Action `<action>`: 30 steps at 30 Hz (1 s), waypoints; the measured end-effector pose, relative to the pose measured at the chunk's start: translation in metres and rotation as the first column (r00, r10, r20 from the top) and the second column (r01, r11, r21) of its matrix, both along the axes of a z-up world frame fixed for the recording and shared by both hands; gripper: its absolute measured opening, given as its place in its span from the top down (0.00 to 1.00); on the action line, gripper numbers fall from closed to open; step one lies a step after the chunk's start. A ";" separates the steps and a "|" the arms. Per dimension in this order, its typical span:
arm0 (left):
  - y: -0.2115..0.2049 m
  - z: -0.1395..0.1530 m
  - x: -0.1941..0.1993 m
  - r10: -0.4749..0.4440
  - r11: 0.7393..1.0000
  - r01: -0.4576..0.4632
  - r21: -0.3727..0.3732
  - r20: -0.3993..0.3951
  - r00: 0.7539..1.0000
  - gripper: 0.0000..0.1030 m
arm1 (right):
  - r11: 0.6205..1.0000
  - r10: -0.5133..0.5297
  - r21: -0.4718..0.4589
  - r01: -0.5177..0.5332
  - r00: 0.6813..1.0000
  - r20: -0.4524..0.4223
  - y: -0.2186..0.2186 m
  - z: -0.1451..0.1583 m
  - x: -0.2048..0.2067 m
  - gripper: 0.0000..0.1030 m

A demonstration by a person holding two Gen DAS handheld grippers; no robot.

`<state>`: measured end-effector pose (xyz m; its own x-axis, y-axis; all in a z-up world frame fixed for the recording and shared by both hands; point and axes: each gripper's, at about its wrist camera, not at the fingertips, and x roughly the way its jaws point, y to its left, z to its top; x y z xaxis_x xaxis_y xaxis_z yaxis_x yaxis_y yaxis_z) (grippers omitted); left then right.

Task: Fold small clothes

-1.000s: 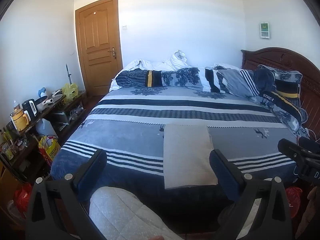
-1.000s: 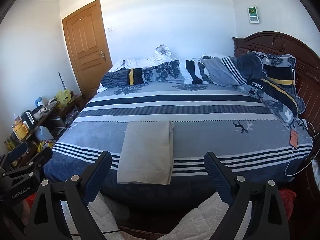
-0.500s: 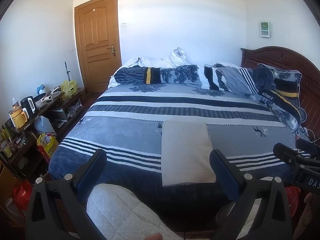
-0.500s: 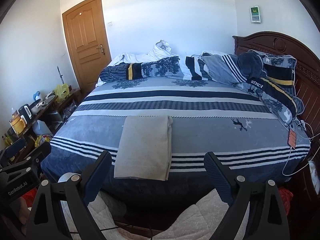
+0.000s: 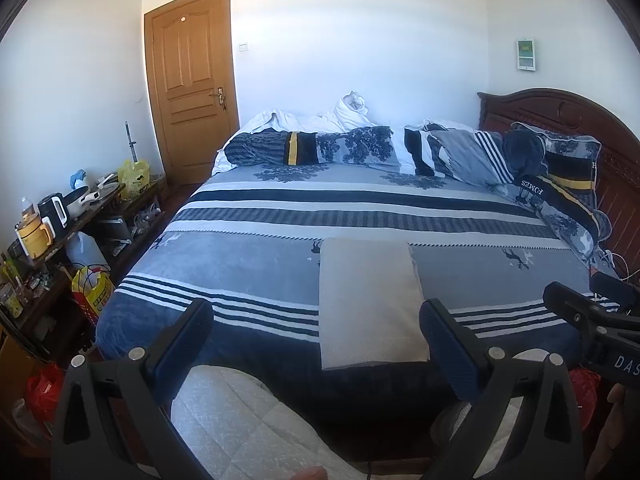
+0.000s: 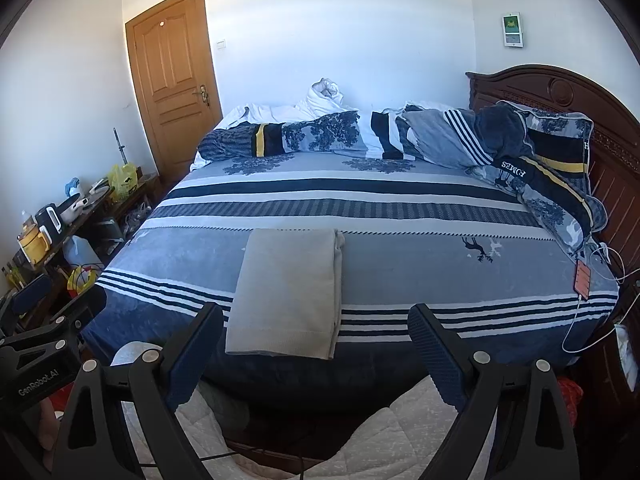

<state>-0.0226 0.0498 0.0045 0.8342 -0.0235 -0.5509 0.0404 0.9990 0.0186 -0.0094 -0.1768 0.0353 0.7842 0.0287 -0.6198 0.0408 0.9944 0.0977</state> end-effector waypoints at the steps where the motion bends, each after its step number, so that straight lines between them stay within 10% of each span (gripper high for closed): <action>1: 0.000 0.000 0.000 0.000 1.000 0.000 -0.001 -0.001 1.000 0.01 | 1.000 0.000 0.001 0.000 1.000 0.000 -0.001 0.000 0.000 0.07; 30: 0.002 -0.001 0.004 -0.002 1.000 0.002 0.000 -0.003 1.000 0.00 | 1.000 0.006 -0.002 -0.006 1.000 -0.007 -0.005 -0.003 0.004 0.07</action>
